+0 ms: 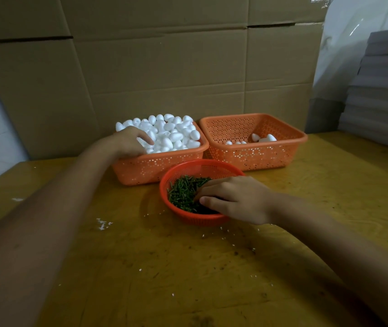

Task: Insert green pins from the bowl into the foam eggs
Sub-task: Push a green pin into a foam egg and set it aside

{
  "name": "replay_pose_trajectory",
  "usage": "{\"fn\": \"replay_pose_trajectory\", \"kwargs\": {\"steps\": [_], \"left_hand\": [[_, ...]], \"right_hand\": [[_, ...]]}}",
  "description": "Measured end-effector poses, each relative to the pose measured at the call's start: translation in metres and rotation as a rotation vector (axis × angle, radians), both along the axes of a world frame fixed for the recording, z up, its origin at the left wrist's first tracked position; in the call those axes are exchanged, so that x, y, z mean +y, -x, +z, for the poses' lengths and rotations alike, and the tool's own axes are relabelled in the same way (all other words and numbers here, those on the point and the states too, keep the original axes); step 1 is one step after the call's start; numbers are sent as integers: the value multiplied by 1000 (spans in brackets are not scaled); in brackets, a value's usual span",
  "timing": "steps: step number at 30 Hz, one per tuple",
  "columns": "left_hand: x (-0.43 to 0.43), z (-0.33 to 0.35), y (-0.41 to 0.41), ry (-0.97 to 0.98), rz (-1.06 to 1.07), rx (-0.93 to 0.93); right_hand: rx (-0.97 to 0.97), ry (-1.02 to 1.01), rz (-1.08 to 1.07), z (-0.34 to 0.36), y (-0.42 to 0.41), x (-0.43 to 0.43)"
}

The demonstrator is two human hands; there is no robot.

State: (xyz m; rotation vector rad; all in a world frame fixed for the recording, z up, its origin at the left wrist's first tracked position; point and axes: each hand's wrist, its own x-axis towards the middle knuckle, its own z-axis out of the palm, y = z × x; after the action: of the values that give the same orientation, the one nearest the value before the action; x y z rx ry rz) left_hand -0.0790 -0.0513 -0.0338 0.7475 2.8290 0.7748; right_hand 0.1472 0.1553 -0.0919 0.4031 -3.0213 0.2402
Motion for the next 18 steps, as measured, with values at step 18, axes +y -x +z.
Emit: {"fn": "replay_pose_trajectory", "kwargs": {"steps": [18], "left_hand": [[-22,-30,-77,-900,14,158]], "right_hand": [[-30,203,105,10,-2,3]]}}
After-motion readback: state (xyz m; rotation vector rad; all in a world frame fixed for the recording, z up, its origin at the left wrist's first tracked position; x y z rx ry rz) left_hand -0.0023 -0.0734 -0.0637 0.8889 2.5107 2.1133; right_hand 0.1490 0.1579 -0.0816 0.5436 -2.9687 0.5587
